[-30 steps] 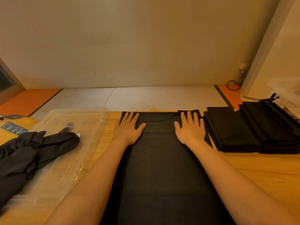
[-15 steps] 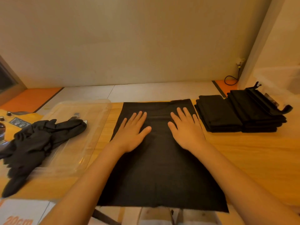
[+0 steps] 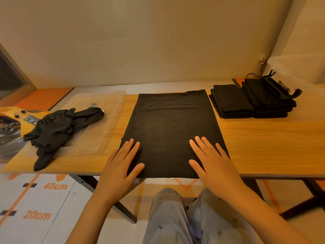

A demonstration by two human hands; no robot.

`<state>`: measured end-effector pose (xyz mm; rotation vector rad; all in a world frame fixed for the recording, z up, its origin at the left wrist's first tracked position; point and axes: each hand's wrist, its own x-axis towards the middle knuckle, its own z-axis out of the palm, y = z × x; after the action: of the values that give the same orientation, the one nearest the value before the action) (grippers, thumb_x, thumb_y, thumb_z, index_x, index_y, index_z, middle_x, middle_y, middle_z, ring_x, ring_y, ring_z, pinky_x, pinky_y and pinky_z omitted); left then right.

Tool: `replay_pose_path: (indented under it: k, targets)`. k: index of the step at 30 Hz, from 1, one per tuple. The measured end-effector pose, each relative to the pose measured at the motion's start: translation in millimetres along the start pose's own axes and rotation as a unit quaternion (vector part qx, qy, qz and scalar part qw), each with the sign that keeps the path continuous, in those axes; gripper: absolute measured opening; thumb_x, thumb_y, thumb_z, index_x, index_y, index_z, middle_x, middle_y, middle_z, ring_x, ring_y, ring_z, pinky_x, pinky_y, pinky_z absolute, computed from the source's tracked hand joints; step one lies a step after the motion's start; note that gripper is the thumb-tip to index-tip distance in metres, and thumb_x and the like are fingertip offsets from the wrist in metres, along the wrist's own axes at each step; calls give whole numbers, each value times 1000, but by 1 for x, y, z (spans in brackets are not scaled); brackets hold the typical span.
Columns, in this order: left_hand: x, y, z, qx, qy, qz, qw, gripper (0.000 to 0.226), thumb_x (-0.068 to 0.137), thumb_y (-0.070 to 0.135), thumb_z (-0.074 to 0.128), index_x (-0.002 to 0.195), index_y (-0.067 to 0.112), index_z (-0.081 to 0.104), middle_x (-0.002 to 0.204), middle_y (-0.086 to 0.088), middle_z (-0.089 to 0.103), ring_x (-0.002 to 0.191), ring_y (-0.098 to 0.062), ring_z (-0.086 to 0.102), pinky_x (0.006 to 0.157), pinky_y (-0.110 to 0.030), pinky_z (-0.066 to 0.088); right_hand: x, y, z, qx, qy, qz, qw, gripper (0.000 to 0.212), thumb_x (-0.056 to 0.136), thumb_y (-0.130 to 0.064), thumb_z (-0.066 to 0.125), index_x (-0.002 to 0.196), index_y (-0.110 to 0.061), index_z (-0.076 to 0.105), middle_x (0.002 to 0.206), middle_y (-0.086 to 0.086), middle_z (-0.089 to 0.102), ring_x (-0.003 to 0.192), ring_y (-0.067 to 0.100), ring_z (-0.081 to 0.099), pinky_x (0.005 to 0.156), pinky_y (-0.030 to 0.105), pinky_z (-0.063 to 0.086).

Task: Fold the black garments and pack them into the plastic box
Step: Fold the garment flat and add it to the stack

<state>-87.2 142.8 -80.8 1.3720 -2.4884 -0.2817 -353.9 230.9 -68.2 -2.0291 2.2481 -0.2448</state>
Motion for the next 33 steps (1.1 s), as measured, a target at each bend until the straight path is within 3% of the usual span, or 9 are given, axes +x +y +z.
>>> replay_pose_path:
  k: [4,6,8,16,21,25,28,30,33]
  targets:
    - [-11,-9,1,68,-3,98,993,103,74,67,64,154,30,10,162,7,2,148,-11,1,119,-30,-2,-24,12,5,-59,55,-44,996,94,73,-80,45,146,-22,35,153,2,31,144,21,23,113,40,16]
    - [-11,-20,6,112,-4,115,987,108,67,43,83,152,24,20,160,-3,15,147,-18,11,119,-31,4,-28,23,12,-78,52,-55,994,103,54,-62,81,141,-18,46,147,7,43,138,24,36,109,43,20]
    - [-9,-29,9,118,7,120,986,105,63,24,88,149,20,28,154,-6,28,142,-19,22,117,-32,11,-29,32,13,-56,65,-56,995,100,49,-35,93,137,-16,50,142,9,49,132,25,45,109,41,21]
    - [-24,-41,10,106,52,150,982,100,56,-11,83,142,15,39,147,-8,41,137,-21,31,117,-23,6,-45,65,18,-35,135,-155,978,88,52,0,89,132,-13,55,138,7,53,133,17,36,115,27,12]
    - [-32,-43,3,28,88,147,985,78,65,-9,80,130,24,50,134,0,55,122,-16,50,103,-22,36,-51,74,15,48,163,-190,967,71,70,0,80,132,-22,51,132,0,59,128,12,45,113,36,32]
    - [-35,-40,-7,-41,125,108,985,66,73,-15,71,122,28,57,123,6,62,111,-14,61,92,-35,52,-56,77,10,117,190,-168,960,67,64,3,83,121,-24,59,114,-2,69,108,15,62,86,33,52]
    - [-39,-36,-15,-109,113,75,985,64,81,-8,66,118,43,55,121,35,54,115,15,48,95,-18,47,-56,76,4,104,178,-166,964,61,60,5,85,114,-17,67,105,0,72,94,18,70,76,28,54]
    - [-42,-32,-19,-148,105,62,981,57,84,-4,63,114,44,55,117,45,52,113,23,45,92,-6,42,-57,78,4,97,169,-161,968,57,60,3,85,112,-15,69,105,0,72,94,18,70,77,29,54]
    - [-47,-29,-24,-171,95,51,979,47,88,1,60,113,40,58,118,40,55,113,18,49,88,-18,49,-63,76,1,112,180,-161,964,29,88,-30,63,115,-19,67,107,-4,71,96,11,68,77,25,56]
